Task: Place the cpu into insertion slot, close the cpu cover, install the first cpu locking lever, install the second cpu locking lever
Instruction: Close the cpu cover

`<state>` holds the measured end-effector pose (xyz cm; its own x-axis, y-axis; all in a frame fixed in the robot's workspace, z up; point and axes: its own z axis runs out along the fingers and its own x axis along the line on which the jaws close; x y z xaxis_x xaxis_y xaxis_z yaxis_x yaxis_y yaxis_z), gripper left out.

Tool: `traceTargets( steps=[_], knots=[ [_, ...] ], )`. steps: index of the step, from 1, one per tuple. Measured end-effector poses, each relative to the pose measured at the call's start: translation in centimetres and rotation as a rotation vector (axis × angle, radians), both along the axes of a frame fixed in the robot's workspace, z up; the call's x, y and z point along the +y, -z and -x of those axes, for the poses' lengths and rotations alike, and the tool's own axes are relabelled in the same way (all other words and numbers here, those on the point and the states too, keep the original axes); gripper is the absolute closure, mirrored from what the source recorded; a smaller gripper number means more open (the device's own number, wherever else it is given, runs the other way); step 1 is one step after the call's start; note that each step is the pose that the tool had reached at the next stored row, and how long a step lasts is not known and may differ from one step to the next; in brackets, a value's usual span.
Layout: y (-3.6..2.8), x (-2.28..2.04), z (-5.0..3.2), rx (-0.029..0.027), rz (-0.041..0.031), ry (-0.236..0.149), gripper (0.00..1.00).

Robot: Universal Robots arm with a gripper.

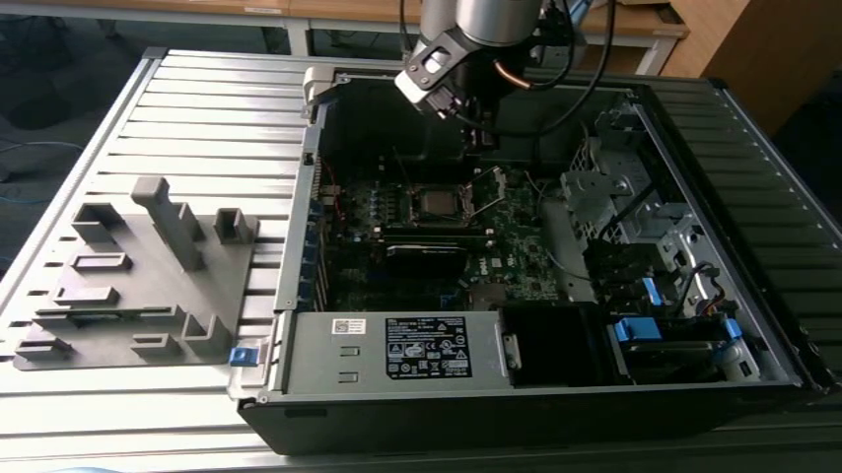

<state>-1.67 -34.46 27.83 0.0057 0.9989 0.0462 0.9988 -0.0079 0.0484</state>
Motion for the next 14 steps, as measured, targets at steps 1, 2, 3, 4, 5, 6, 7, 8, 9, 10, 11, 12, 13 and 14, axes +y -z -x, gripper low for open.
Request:
traceTargets(
  steps=[1, 2, 3, 4, 5, 6, 7, 8, 9, 10, 11, 12, 13, 14],
  knots=[
    [0.00, 0.01, -0.18, 0.0000, 0.0000, 0.000, 0.89],
    [0.00, 0.02, -0.36, 0.0000, 0.0000, 0.000, 0.89],
    [0.00, 0.03, -0.57, 0.0000, 0.0000, 0.000, 0.89],
    [0.00, 0.04, -0.76, 0.0000, -0.0001, 0.000, 0.89],
    [0.01, 0.04, -0.96, -0.0001, -0.0002, 0.000, 0.89],
    [0.00, 0.04, -1.14, 0.0000, -0.0001, 0.000, 0.89],
    [0.00, 0.04, -1.26, 0.0000, -0.0001, 0.000, 0.89],
    [0.00, 0.05, -1.31, 0.0000, 0.0000, 0.000, 0.89],
    [0.00, 0.05, -1.32, 0.0000, 0.0000, 0.000, 0.89],
    [0.00, 0.05, -1.32, 0.0000, 0.0000, 0.000, 0.89],
    [0.00, 0.05, -1.32, 0.0000, 0.0000, 0.000, 0.89],
    [0.00, 0.05, -1.32, 0.0000, 0.0000, 0.000, 0.89],
    [0.00, 0.05, -1.32, 0.0000, 0.0000, 0.000, 0.89],
    [0.00, 0.05, -1.33, 0.0000, 0.0000, 0.000, 0.89]
  ],
)
